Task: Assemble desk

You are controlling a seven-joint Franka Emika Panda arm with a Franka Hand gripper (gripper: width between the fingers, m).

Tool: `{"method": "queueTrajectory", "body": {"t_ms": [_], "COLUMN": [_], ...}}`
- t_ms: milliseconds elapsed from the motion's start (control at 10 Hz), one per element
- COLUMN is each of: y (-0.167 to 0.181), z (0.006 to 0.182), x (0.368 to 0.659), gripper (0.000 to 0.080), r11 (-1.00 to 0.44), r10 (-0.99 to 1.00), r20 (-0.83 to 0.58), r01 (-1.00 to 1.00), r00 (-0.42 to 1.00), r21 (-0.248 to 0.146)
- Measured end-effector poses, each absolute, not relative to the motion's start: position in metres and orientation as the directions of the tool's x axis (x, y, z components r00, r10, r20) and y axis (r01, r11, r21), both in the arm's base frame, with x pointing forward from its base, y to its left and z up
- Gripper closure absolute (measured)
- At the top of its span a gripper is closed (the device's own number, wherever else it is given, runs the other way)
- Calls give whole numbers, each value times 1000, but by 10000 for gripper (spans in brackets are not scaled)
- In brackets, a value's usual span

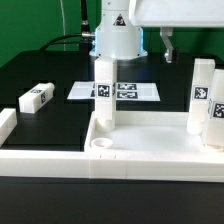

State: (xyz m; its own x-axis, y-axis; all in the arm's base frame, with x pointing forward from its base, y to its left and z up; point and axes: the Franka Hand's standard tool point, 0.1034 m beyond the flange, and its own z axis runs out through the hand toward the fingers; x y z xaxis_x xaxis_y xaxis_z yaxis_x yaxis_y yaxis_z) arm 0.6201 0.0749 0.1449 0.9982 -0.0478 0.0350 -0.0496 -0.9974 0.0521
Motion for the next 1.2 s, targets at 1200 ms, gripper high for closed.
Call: {"method": "queueTrajectory", "body": {"t_ms": [1200], "y": [98], "z": [145], "x": [631], "gripper": [150], "r11": [-994], "r10": [-99], "r20": [53], "r01": [-102], "r00": [994], "r21": [44]}}
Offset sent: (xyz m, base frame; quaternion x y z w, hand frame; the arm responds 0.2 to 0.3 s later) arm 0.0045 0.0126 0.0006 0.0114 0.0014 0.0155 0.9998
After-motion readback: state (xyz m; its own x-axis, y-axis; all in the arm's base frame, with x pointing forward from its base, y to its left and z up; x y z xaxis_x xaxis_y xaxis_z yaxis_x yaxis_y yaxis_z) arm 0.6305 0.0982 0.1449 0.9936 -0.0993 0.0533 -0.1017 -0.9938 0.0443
